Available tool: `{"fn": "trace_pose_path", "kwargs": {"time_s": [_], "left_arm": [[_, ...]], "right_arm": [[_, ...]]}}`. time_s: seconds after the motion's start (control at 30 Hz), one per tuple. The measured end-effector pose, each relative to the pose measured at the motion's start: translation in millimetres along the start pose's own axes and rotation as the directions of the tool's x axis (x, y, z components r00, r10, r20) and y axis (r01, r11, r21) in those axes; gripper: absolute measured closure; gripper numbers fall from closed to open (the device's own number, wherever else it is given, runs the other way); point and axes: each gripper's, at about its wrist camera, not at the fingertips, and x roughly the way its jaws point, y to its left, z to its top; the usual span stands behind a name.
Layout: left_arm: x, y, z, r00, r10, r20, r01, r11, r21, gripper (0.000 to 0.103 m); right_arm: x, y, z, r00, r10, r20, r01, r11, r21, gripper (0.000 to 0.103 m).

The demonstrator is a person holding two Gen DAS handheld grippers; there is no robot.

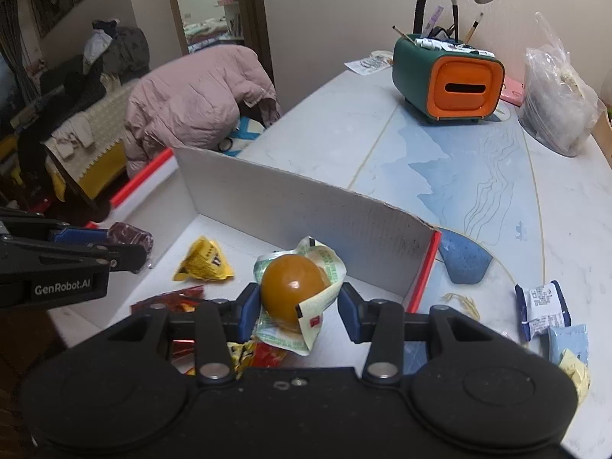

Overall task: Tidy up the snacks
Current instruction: 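Carry the chocolate and the orange-ball packet over into the box, then open both grippers to drop the snacks into the box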

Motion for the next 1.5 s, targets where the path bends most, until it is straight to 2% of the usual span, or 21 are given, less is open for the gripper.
{"fn": "trace_pose_path", "kwargs": {"time_s": [0.3, 0.43, 0.67, 0.93, 1.37, 1.5], "left_arm": [[35.5, -2.3, 0.5, 0.997, -0.006, -0.079, 0.009, 0.999, 0.035, 0.075], [46.7, -2.9, 0.3, 0.993, -0.007, -0.115, 0.012, 0.999, 0.04, 0.075], [55.4, -7.4, 0.7, 0.991, -0.015, -0.135, 0.024, 0.998, 0.066, 0.075], [54.7, -9.6, 0.1, 0.991, -0.023, -0.135, 0.033, 0.997, 0.07, 0.075], [28.1, -3.9, -5.5, 0.994, -0.041, -0.101, 0.046, 0.998, 0.046, 0.074], [15.5, -3.8, -8.8, 0.996, -0.048, -0.074, 0.052, 0.997, 0.051, 0.074]], "right_arm": [[23.4, 4.2, 1.6, 0.998, -0.058, -0.038, 0.057, 0.998, -0.03, 0.06], [29.2, 5.4, 1.8, 0.997, -0.063, -0.054, 0.061, 0.998, -0.03, 0.06], [36.3, 7.0, 1.5, 0.996, -0.059, -0.072, 0.056, 0.998, -0.041, 0.059], [34.4, 5.6, 3.4, 0.997, -0.042, -0.064, 0.04, 0.998, -0.038, 0.059], [12.1, 3.8, -0.1, 0.999, 0.014, -0.036, -0.014, 1.0, 0.003, 0.051], [1.0, 3.9, -2.1, 1.0, 0.02, -0.015, -0.02, 1.0, 0.005, 0.041]]}}
